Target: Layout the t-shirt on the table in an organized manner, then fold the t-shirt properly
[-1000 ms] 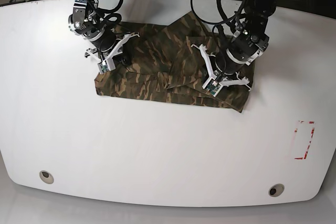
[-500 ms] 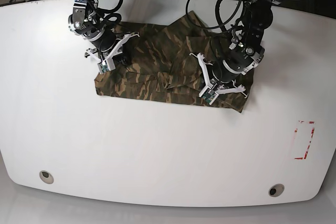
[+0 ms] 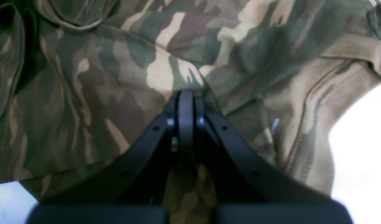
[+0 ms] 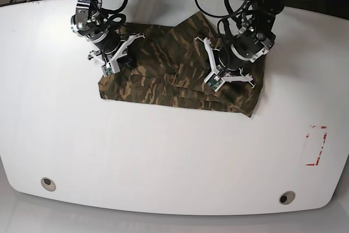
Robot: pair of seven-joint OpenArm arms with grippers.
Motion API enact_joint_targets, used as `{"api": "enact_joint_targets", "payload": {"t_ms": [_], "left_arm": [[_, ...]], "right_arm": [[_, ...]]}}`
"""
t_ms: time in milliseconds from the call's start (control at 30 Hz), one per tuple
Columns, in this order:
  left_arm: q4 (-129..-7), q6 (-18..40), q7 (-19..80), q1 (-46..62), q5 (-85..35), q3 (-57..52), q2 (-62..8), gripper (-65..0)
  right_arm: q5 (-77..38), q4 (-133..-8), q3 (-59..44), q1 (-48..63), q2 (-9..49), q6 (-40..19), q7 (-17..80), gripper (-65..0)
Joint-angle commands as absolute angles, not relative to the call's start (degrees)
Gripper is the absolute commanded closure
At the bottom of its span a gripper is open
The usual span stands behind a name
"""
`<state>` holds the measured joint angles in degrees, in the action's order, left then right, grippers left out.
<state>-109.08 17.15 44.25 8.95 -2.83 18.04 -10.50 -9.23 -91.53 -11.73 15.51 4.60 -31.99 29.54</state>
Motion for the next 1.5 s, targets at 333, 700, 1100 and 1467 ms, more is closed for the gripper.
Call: {"api": "enact_joint_targets", "payload": {"t_ms": [333,700,1100,1467], "left_arm": [[-109.1,17.0,43.1,10.1,-2.9,17.9,-10.9,-2.7],[-101.2,17.0,43.0,3.7,-3.0,18.4,-9.4,-2.7],[-91.4,17.0,36.4,-5.0,-2.9,21.8,-9.0,-2.7],[-91.6,17.0,36.4,-9.8,-3.1,23.1,-8.9,-2.7]], "right_arm": [[-6.1,-91.0,-11.5,16.0,4.8,-32.0,34.3,0.0],[-6.0,-91.0,-11.5,15.9,4.8,-31.9,34.3,0.0],[-6.1,-91.0,-11.7,16.3,4.9,-31.9,34.3,0.0],[-6.0,-91.0,-11.7,16.4,4.9,-31.9,34.3,0.0]]}}
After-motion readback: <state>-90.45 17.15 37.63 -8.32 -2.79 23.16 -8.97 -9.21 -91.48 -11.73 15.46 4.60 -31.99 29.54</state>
